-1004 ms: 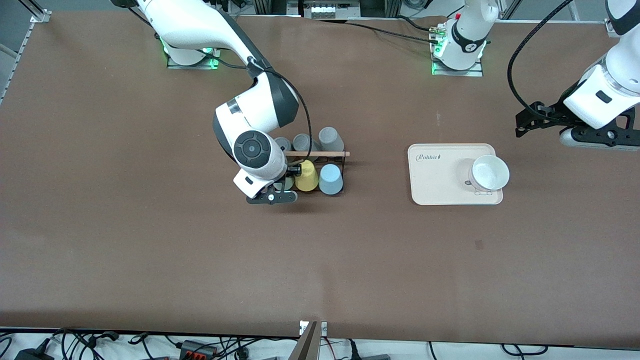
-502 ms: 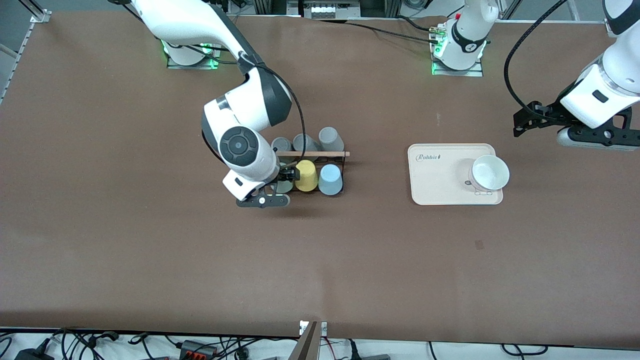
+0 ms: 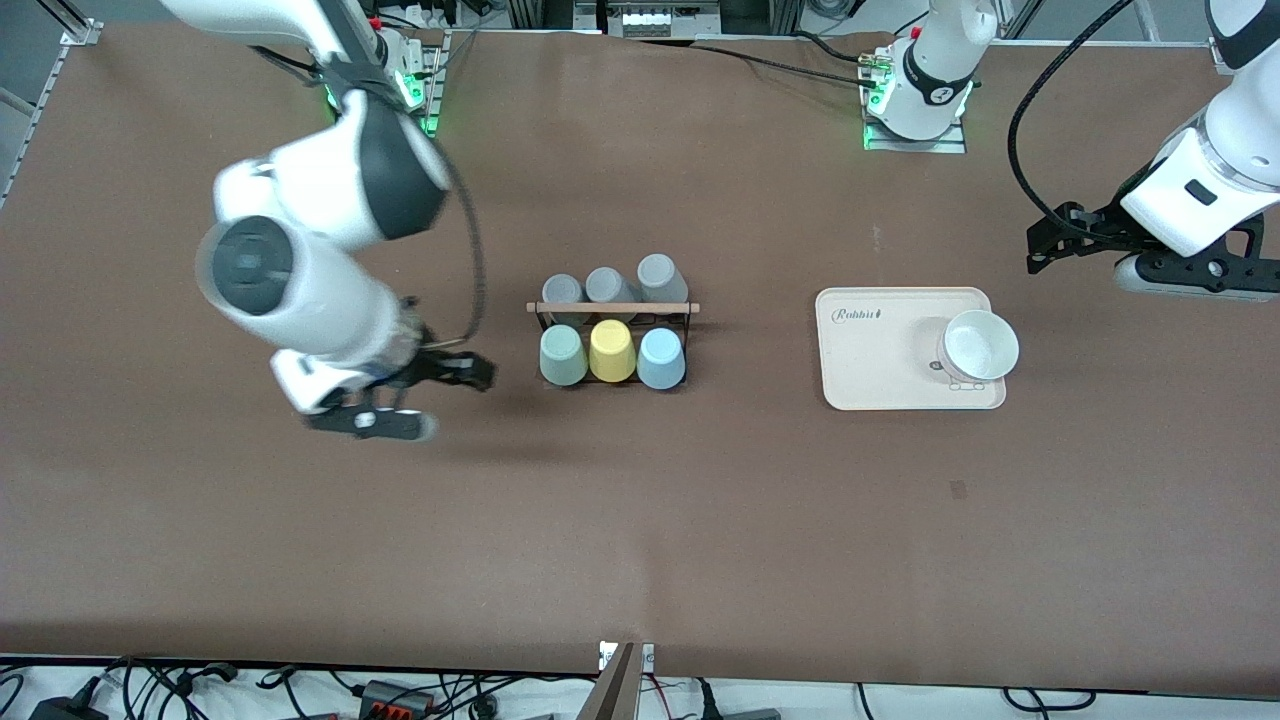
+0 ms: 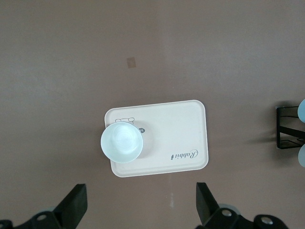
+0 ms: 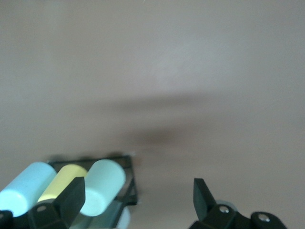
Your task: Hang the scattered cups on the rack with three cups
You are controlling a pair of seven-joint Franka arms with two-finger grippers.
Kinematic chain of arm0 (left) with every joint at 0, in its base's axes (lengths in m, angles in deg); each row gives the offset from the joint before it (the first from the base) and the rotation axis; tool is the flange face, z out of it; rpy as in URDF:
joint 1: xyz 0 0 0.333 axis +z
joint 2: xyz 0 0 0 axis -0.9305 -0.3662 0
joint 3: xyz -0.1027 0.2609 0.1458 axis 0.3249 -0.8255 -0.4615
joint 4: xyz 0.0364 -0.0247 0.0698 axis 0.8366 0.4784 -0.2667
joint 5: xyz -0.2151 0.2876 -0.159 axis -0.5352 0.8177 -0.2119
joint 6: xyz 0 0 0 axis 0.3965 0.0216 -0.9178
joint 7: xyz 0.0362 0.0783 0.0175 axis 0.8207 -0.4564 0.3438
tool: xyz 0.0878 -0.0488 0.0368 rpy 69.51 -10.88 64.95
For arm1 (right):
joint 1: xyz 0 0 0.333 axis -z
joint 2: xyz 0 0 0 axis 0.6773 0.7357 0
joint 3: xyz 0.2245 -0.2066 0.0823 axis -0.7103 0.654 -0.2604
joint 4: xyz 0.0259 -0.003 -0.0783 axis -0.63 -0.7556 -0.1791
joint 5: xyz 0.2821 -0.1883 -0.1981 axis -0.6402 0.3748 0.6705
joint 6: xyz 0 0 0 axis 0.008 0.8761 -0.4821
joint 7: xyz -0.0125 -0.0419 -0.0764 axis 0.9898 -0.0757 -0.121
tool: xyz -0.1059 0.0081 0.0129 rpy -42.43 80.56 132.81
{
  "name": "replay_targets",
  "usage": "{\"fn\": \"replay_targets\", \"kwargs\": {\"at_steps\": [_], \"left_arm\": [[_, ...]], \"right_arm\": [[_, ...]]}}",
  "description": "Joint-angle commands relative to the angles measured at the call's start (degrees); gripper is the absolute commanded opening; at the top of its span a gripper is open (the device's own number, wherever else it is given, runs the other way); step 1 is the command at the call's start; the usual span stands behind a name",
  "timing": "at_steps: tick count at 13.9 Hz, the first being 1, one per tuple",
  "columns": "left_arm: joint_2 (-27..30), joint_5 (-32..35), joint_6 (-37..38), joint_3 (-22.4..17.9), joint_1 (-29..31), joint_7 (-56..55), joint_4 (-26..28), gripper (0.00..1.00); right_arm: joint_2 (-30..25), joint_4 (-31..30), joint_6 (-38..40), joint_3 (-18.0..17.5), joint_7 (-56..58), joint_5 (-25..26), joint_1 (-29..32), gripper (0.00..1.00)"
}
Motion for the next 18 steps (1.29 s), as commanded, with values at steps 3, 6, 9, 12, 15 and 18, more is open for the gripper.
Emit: {"fn": "replay_targets", "kwargs": {"at_steps": [3,6,9,12,15,18], "left_arm": [[-0.19,0.87,1.14,0.10,-0.08,0.93,-1.21,1.00],[-0.19,0.87,1.23,0.10,-0.08,0.93,-1.21,1.00],[-0.19,0.87,1.23,0.10,-0.08,0.93,-1.21,1.00],[-0.19,0.87,1.23,0.10,-0.08,0.93,-1.21,1.00],[-0.19,0.87,1.23,0.10,-0.08,1.01,-1.21,1.00],[-0.19,0.87,1.14,0.01,0.01,1.02,-1.21,1.00]], "right_arm": [[-5.34,-0.39,6.70,0.06,11.27,0.68,7.45,1.00],[-8.16,-0.48,6.97,0.42,17.69,4.11,12.54,1.00],[-10.71,-1.70,6.89,-2.56,25.95,3.94,21.07,1.00],[-13.60,-3.73,6.36,-3.71,27.20,6.47,23.12,1.00],[-16.15,-6.53,6.45,-3.71,27.11,8.07,22.67,1.00],[-23.17,-18.10,2.60,-3.63,27.11,8.16,22.85,1.00]]}}
